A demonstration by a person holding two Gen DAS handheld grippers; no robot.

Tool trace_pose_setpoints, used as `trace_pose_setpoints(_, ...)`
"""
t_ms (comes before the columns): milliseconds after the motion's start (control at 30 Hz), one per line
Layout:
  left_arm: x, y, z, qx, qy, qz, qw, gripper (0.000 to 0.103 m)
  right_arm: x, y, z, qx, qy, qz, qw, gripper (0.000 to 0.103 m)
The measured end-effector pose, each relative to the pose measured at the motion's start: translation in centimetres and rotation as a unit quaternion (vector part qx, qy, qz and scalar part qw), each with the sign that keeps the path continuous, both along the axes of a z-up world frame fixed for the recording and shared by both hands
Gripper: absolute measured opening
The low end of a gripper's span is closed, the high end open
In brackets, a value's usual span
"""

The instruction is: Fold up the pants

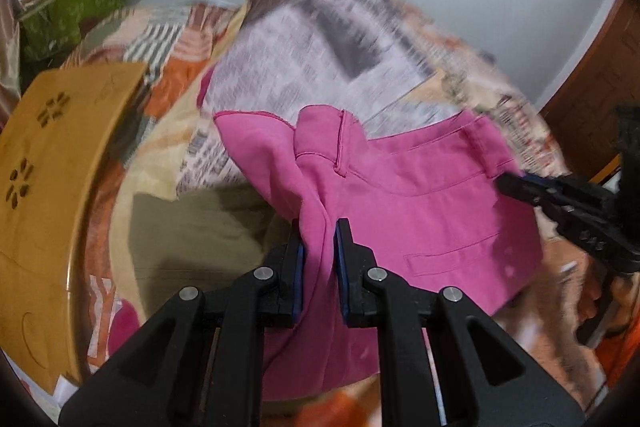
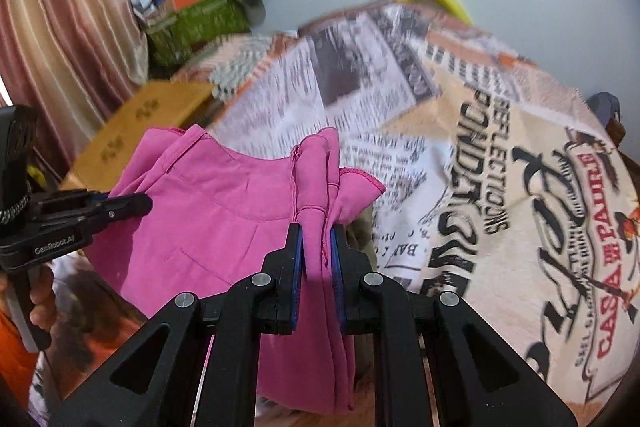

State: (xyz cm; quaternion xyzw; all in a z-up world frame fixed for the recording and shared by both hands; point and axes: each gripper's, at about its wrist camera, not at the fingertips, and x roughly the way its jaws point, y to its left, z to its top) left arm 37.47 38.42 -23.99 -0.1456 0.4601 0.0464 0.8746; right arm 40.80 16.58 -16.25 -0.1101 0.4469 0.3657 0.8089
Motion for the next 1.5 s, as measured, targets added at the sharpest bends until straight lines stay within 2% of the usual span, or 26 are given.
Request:
trace_pose_setpoints(67,0.7,0.3,-2.5,0.02,0.029,0.003,0.9994,0.015,0.4,0.5,-1.8,-0.021,0.008,0.005,1.0,0.012)
trace_pose_setpoints(100,0.7,0.4,-3.2,0.025,0.035,0.004,0.9991,0.019,0.5,0.6,-2.4,-0.029,0.009,0.005,1.0,0.012)
trace_pose_setpoints(200,0.1,1.2,-4.0,0.023,0.022,0.012,0.9994,0.033,0.8,0.2,-3.3,-0.032,0.013,0.005,0.999,0.014)
trace_pose_setpoints(300,-0.6,1.7,-3.7,0.025,0.022,0.015,0.9993,0.036,0.9,-0.5,-3.0,-0.029,0.014,0.001,0.999,0.017)
trace_pose_setpoints(333,-0.9,1.6,-3.4,0.036,0.026,0.017,0.9989,0.036,0.8,-0.5,-2.9,-0.034,0.009,0.0,0.999,0.021)
trace_pose_setpoints(400,-1.1,1.6,-2.9,0.062,0.033,0.023,0.9972,0.037,0.4,-0.8,-2.4,-0.045,-0.006,-0.005,0.999,0.024)
trace_pose_setpoints(467,-1.6,1.7,-2.2,0.103,0.042,0.039,0.993,0.037,-0.1,-1.2,-1.5,-0.062,-0.032,-0.015,0.997,0.026)
trace_pose_setpoints(600,-3.0,1.6,-0.4,0.101,0.038,0.043,0.9933,0.036,-0.3,-2.1,0.5,-0.061,-0.05,-0.019,0.997,0.027)
trace_pose_setpoints(700,-4.7,0.1,2.3,0.108,0.01,0.032,0.9936,0.036,-1.6,-3.3,3.3,-0.046,-0.069,-0.017,0.996,0.027)
trace_pose_setpoints(800,-6.8,-2.4,6.3,0.115,-0.027,0.021,0.9928,0.036,-3.3,-4.6,6.5,-0.023,-0.088,-0.017,0.996,0.027)
trace_pose_setpoints(1000,-12.1,-7.7,15.1,0.14,-0.115,0.0,0.9835,0.036,-9.1,-7.8,14.7,0.04,-0.145,-0.01,0.989,0.027)
trace_pose_setpoints(1100,-15.8,-10.6,20.1,0.15,-0.165,-0.003,0.9747,0.036,-12.5,-9.1,18.2,0.07,-0.173,-0.002,0.982,0.027)
trace_pose_setpoints(1233,-20.5,-13.6,25.1,0.166,-0.211,0.001,0.9633,0.036,-17.5,-11.1,22.6,0.114,-0.209,0.01,0.971,0.027)
trace_pose_setpoints(1300,-22.8,-15.1,26.8,0.18,-0.231,0.001,0.9561,0.036,-20.4,-12.2,24.6,0.136,-0.234,0.016,0.963,0.027)
trace_pose_setpoints(1367,-26.0,-17.1,28.8,0.2,-0.262,0.004,0.9439,0.036,-23.1,-13.3,26.2,0.159,-0.255,0.021,0.954,0.027)
trace_pose_setpoints(1500,-30.8,-19.7,30.6,0.209,-0.307,0.012,0.9283,0.036,-27.3,-15.5,27.9,0.211,-0.273,0.023,0.938,0.027)
